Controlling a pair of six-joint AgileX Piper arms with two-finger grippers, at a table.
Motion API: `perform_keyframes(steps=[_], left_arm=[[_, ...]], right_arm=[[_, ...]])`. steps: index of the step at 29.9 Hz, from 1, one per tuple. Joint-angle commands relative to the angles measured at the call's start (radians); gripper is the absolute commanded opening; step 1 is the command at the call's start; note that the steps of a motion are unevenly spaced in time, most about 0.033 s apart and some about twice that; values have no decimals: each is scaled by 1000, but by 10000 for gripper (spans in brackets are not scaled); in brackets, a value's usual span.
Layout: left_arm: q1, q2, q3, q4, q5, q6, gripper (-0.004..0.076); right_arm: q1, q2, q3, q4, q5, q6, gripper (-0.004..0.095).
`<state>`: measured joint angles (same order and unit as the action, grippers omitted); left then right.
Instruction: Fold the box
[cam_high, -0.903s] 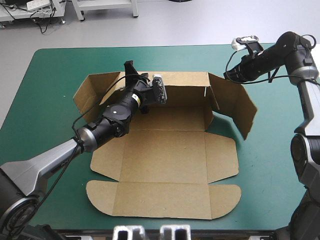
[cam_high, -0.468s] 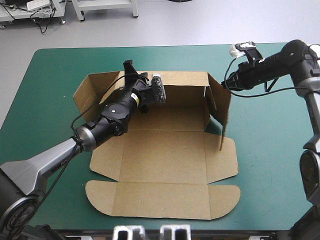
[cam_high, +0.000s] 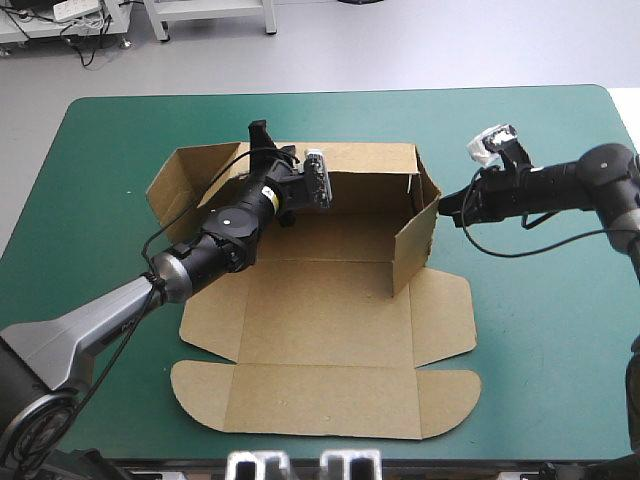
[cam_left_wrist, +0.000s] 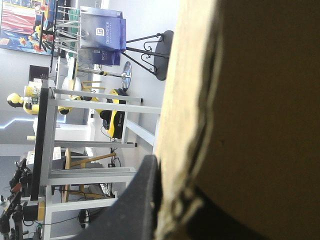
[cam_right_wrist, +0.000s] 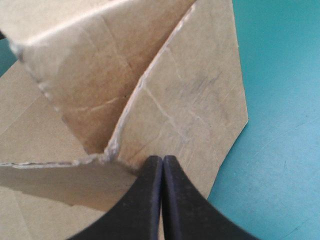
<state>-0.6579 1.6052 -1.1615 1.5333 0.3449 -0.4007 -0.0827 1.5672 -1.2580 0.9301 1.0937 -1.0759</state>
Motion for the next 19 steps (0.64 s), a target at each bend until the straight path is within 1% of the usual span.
perform_keyframes(steps=[1, 4, 5, 7, 8, 10, 16, 18, 19], left_arm=[[1, -48, -29, 0, 21, 0, 13], [1, -48, -29, 0, 21, 0, 13], [1, -48, -29, 0, 18, 0, 13], [1, -43, -29, -2, 16, 10, 13], [1, -43, -29, -4, 16, 25, 13], [1, -38, -29, -4, 22, 46, 13], [1, -35, -29, -37, 29, 73, 13], [1, -35, -29, -53, 29, 95, 13], [1, -35, -29, -54, 31, 99, 13]], right_arm=[[-21, -90, 154, 193, -99, -233, -23], [-23, -118, 281, 332, -167, -446, -23], [-23, -121, 309, 380, -174, -510, -23], [-23, -118, 355, 487, -153, -630, -23], [-21, -116, 370, 513, -144, -666, -23], [-15, -116, 383, 522, -148, -708, -23], [-14, -116, 383, 525, -160, -719, -22], [-14, -116, 383, 513, -155, -719, -2], [-14, -116, 383, 504, -145, -726, 30]])
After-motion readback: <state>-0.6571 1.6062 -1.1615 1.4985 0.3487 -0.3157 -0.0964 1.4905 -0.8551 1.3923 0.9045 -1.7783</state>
